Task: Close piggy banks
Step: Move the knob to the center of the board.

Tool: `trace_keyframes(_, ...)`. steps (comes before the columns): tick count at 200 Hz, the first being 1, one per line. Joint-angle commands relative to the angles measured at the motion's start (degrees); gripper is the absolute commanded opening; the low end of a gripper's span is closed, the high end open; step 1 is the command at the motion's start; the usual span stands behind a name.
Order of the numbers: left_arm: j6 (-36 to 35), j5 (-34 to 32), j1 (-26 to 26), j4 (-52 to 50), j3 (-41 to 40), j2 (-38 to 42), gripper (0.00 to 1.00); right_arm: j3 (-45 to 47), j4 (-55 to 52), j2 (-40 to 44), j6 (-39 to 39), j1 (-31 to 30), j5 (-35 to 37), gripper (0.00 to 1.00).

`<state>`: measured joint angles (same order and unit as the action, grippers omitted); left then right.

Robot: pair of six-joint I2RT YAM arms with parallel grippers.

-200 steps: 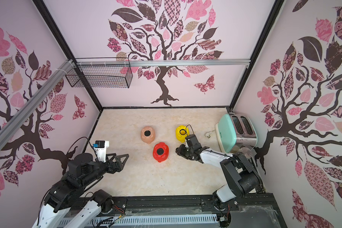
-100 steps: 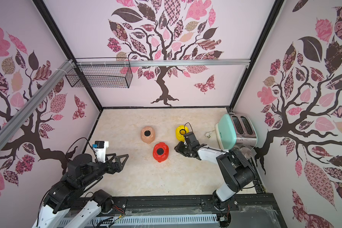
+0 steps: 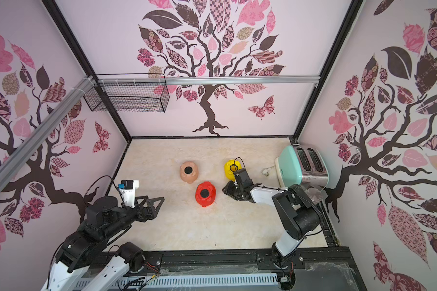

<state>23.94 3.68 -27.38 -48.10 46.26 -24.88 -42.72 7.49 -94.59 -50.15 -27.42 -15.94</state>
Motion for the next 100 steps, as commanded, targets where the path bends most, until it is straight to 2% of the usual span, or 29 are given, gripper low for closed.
trace_keyframes(1, -0.48, -0.60, -0.22, 0.97, -0.07, 0.54, 0.92, -0.48, -0.06, -0.93, -0.05, -0.18, 1.16, 0.43)
trace_keyframes(100, -0.48, -0.58, -0.22, 0.92, -0.12, 0.63, 0.92, 0.00, -3.42, -0.91, 0.82, -0.18, 3.24, 0.43)
